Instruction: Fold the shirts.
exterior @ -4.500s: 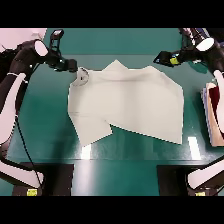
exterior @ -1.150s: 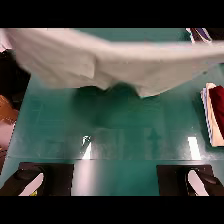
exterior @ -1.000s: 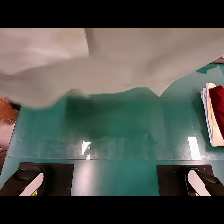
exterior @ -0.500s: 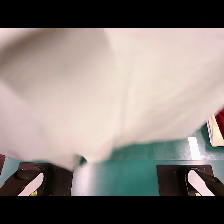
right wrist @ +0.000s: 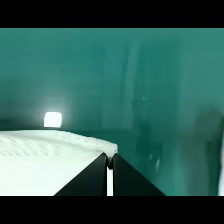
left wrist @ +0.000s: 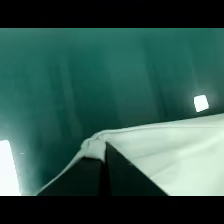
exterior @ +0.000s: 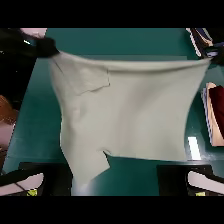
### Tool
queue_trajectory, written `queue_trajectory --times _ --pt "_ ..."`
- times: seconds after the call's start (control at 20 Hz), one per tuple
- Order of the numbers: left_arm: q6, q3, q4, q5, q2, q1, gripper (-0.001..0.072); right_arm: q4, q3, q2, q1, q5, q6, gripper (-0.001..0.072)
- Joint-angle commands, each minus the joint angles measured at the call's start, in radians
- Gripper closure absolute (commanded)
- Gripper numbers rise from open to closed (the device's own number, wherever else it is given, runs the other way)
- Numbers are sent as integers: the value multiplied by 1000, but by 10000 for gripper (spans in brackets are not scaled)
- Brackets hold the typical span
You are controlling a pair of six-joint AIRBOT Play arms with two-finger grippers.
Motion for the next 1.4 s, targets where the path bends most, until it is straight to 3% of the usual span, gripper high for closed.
queue_trajectory --times 0.0,0.15,0.3,0.55,0.7,1.0,1.05,1.1,1.15,1.35 --pt "42 -24 -3 188 -216 3 684 23 21 -232 19 -110 28 695" --pt "37 43 -6 283 -327 11 684 101 199 -406 13 -115 35 695" --pt "38 67 -7 287 -336 32 684 108 316 -466 18 -81 34 695" --pt "45 98 10 -76 -335 76 684 71 320 -443 24 84 6 695" --pt "45 20 12 -135 -335 74 684 -35 230 -412 56 121 7 695" --pt "32 -146 4 -98 -335 74 678 -40 -78 -333 92 22 9 693" --pt "30 -159 4 -93 -335 74 454 -38 -104 -327 92 6 28 688" --pt "16 -163 8 -94 -335 76 206 -21 -112 -327 92 6 31 533" --pt "10 -163 11 -108 -332 80 229 -8 -112 -325 84 13 33 307" --pt "6 -215 103 -187 -218 100 229 -8 -116 -220 34 34 32 307"
